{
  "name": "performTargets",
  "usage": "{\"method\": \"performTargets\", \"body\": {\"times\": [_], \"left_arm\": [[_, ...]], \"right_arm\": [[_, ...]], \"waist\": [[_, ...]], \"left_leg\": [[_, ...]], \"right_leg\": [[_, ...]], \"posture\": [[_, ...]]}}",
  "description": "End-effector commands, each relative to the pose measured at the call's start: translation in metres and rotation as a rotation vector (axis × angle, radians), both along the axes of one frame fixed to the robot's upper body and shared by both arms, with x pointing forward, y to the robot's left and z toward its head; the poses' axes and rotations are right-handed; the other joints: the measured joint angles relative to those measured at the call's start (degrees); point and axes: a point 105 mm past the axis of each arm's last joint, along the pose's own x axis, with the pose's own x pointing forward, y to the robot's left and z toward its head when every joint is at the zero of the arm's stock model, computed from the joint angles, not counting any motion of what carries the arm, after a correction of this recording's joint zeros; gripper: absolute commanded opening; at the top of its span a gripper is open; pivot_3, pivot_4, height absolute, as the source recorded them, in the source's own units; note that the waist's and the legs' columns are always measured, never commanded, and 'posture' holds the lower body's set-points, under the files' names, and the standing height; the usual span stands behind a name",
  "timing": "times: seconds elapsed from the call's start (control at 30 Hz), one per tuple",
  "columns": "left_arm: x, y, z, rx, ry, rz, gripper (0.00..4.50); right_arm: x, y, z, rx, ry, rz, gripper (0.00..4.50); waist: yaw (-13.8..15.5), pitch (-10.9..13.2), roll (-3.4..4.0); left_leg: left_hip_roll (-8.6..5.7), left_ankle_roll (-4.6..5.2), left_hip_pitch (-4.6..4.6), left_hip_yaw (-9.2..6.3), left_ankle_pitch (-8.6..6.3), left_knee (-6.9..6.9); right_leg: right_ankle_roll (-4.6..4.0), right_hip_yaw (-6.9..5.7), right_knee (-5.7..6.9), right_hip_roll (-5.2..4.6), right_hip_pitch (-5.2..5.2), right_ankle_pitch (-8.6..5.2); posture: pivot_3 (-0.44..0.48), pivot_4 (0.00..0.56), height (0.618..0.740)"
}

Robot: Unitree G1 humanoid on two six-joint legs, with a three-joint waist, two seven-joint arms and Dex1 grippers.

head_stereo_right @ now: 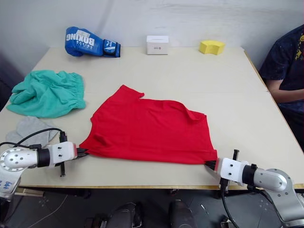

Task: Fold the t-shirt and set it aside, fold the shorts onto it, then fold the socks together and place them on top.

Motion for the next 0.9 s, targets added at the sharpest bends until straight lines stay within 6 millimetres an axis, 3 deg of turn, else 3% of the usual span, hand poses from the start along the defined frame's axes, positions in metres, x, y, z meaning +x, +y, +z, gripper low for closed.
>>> {"method": "performTargets", "body": {"times": [0.03,0.33,0.57,0.9], "left_arm": [[-0.021,0.009,-0.006,0.007,0.044,0.025,0.02],[-0.049,0.01,-0.001,0.003,-0.01,0.109,0.02],[-0.085,0.011,-0.013,-0.009,0.074,0.136,0.02],[-0.093,0.012,-0.01,-0.033,0.079,0.149,0.02]], "right_arm": [[-0.004,-0.005,0.009,0.001,-0.008,-0.008,0.0],[-0.023,-0.006,0.003,-0.006,0.043,-0.022,0.0],[-0.039,-0.002,-0.005,0.014,0.102,-0.014,0.0],[-0.049,-0.003,-0.012,0.009,0.142,0.008,0.0]], "waist": [[-0.19,0.0,0.0],[-0.43,0.12,-0.25],[-0.56,0.21,-0.63],[-0.56,0.12,-0.81]], "left_leg": [[0.0,0.06,-0.02,0.0,-0.01,0.0],[0.0,0.0,-0.02,-0.02,-0.16,-0.06],[0.01,-0.27,0.0,-0.03,-0.34,-0.07],[0.01,-0.28,0.0,-0.03,-0.35,-0.07]], "right_leg": [[-0.01,-0.01,0.0,0.0,-0.02,-0.08],[0.07,-0.03,0.03,0.06,-0.02,-0.42],[0.01,-0.04,0.01,0.06,0.01,-0.45],[-0.06,-0.05,-0.01,0.06,0.01,-0.48]], "posture": [[0.0,0.15,0.74],[0.0,0.15,0.74],[0.0,0.15,0.74],[0.0,0.15,0.74]]}}
